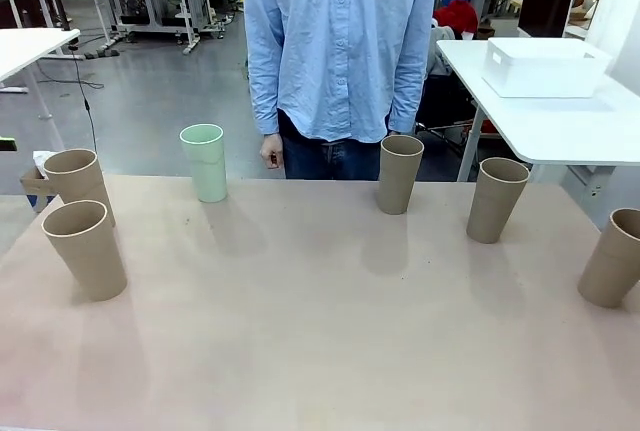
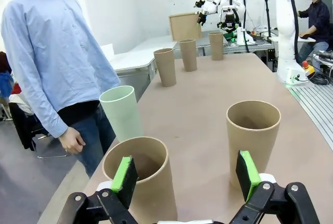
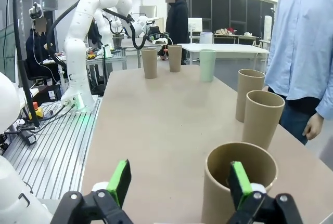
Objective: Stack the cups and store them in the basket.
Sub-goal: Pick up two Reusable plastic cups , one in each hand.
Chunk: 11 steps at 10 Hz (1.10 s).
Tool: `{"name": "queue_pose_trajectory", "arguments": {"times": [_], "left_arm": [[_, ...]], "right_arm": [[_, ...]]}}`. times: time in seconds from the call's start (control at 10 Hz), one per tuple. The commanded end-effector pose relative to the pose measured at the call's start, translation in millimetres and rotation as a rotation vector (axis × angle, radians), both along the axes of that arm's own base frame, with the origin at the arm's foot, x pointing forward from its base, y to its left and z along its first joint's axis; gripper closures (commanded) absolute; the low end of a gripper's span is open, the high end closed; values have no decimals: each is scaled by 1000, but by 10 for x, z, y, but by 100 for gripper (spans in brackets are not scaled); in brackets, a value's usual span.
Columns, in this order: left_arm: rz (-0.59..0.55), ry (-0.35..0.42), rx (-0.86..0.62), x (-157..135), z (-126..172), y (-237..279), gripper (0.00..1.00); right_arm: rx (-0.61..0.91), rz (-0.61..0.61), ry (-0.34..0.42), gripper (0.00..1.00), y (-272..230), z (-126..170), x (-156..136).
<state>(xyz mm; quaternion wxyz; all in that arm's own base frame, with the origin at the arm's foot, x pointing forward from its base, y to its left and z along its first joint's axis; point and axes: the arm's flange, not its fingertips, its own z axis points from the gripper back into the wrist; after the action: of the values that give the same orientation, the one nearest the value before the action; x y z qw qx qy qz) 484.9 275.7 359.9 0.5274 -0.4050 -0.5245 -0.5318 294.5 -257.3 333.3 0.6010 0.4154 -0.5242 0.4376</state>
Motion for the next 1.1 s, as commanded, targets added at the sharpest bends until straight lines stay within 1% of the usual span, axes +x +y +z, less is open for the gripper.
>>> {"name": "queue_pose_trajectory", "arguments": {"times": [0.0, 0.1, 0.2, 0.3, 0.5, 0.8, 1.0], "left_arm": [[0, 0, 0, -1, -3, -1, 0], [24, 41, 11, 68, -214, -10, 0], [21, 50, 22, 61, -339, -35, 0], [14, 56, 13, 62, -370, -25, 0], [37, 41, -12, 85, -504, -21, 0], [27, 48, -7, 106, -689, -144, 0], [15, 51, -14, 86, -854, -219, 0]], "right_arm": [[1, 0, 1, 0, 4, -5, -2], [-29, -9, 4, 0, -52, -147, 90], [-4, -26, -9, 0, -123, -209, 118], [19, -55, -27, 0, -189, -224, 138], [43, -90, -49, 0, -257, -331, 244], [42, -107, -29, 0, -266, -511, 375], [35, -89, -15, 0, -226, -616, 450]]}}
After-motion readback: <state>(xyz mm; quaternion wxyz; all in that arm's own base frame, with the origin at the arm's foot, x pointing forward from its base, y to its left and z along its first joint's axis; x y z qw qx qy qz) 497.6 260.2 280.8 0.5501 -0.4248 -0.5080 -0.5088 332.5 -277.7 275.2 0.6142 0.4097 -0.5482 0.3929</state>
